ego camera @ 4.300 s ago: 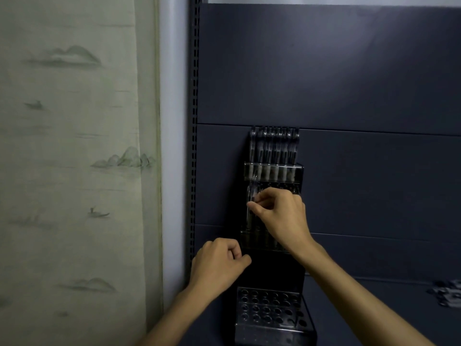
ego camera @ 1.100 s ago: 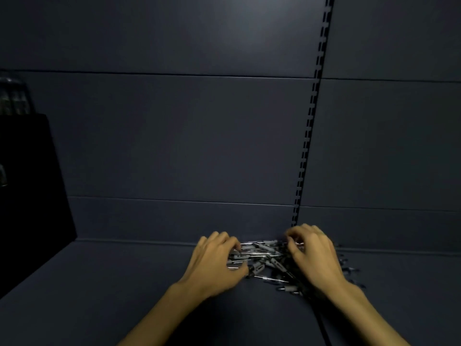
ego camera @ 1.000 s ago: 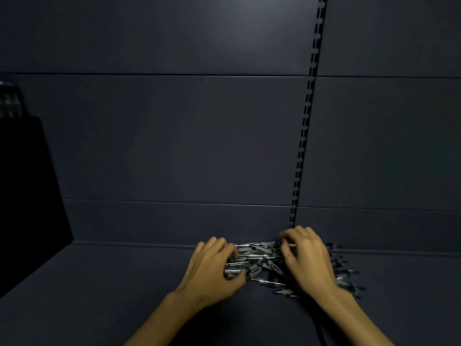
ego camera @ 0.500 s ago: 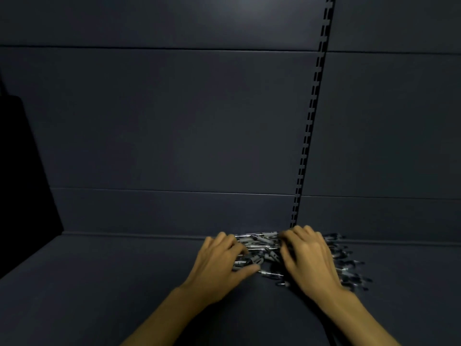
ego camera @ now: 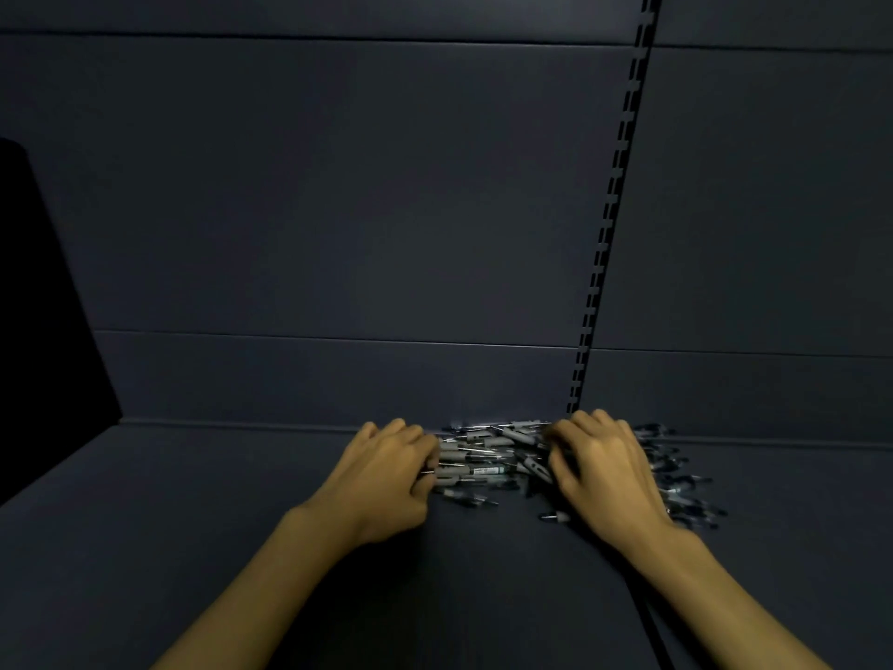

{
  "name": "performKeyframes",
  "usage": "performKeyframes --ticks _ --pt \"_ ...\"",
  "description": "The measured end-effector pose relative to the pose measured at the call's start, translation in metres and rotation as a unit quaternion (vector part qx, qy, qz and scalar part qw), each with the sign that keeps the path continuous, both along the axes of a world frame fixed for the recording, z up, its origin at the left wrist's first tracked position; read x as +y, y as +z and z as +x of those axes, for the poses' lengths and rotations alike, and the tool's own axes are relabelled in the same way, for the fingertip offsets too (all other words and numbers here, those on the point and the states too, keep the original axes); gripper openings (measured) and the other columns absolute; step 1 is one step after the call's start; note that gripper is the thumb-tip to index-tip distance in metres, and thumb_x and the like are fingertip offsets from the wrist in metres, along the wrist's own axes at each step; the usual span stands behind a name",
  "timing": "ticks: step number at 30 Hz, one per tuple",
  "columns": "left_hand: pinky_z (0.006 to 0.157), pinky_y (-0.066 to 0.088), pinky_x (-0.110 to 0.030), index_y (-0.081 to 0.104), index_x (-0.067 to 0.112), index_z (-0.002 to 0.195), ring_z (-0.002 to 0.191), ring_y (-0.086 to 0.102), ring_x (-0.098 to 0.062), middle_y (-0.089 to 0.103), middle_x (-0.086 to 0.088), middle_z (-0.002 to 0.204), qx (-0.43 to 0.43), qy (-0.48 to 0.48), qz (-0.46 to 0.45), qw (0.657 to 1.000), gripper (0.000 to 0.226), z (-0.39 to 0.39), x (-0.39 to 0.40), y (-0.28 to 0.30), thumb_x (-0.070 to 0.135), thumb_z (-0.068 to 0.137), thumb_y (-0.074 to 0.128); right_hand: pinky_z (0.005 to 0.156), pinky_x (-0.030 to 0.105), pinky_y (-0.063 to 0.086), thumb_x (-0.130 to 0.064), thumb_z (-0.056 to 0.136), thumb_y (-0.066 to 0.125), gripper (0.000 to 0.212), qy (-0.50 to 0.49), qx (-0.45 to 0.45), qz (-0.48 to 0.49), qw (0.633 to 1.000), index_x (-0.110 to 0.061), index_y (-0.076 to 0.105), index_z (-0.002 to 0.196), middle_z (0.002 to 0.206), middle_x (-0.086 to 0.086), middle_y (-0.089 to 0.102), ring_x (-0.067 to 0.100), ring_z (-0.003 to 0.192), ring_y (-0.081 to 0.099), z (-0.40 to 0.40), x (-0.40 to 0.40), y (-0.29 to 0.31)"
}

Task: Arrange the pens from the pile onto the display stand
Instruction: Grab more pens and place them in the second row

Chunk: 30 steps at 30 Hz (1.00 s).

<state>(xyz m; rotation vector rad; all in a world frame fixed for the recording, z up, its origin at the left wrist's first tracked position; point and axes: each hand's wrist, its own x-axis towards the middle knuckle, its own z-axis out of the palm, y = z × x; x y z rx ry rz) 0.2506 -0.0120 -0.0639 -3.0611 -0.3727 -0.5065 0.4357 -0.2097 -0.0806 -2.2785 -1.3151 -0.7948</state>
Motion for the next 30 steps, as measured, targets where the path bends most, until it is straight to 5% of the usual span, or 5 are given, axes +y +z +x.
performKeyframes --ticks 3,8,13,20,30 --pt "0.087 0.029 -0.030 0.046 0.034 0.102 0.099 0.041 -0.009 0.048 0.015 0.102 -0.011 -0.003 0.006 1.000 0.013 -0.0041 0.0000 -0.0015 0.041 0.091 0.047 0.068 0.032 0.038 -0.014 0.080 0.073 0.011 0.002 -0.003 0.002 1.000 -0.016 0.069 0.090 0.083 -0.003 0.063 0.022 0.078 0.055 -0.0001 0.0005 -0.0004" --pt "0.094 0.032 -0.029 0.043 0.037 0.120 0.102 0.037 -0.004 0.041 0.017 0.114 0.039 -0.020 -0.027 0.999 0.051 -0.0039 -0.0023 -0.0032 0.075 0.086 0.043 0.068 0.032 0.038 -0.015 0.081 0.072 0.011 0.003 0.002 -0.002 1.000 -0.018 0.070 0.092 0.085 -0.004 0.064 0.022 0.080 0.055 0.0009 -0.0003 -0.0012" --pt "0.105 0.034 -0.030 0.038 0.037 0.136 0.116 0.038 -0.003 0.041 0.019 0.127 0.061 -0.023 -0.066 0.996 0.068 -0.0021 -0.0030 -0.0031 0.079 0.083 0.048 0.069 0.032 0.039 -0.016 0.083 0.071 0.011 0.000 0.010 -0.006 1.000 -0.018 0.070 0.094 0.086 -0.004 0.064 0.021 0.081 0.055 0.0013 -0.0011 -0.0009" --pt "0.086 0.033 -0.025 0.043 0.038 0.110 0.096 0.039 0.000 0.038 0.027 0.101 0.060 -0.008 -0.109 0.992 0.054 -0.0023 -0.0035 -0.0022 0.081 0.079 0.054 0.070 0.030 0.038 -0.016 0.082 0.072 0.011 0.001 0.008 -0.009 1.000 -0.018 0.070 0.092 0.084 -0.005 0.063 0.021 0.080 0.055 0.0016 -0.0005 -0.0013" --pt "0.090 0.035 -0.027 0.054 0.025 0.109 0.101 0.043 -0.004 0.047 0.016 0.109 0.143 -0.019 -0.127 0.981 0.052 0.0008 -0.0021 -0.0037 0.073 0.088 0.048 0.070 0.032 0.040 -0.016 0.082 0.070 0.009 0.007 0.019 -0.016 1.000 -0.020 0.068 0.091 0.084 -0.006 0.062 0.019 0.081 0.054 0.0011 -0.0011 -0.0006"
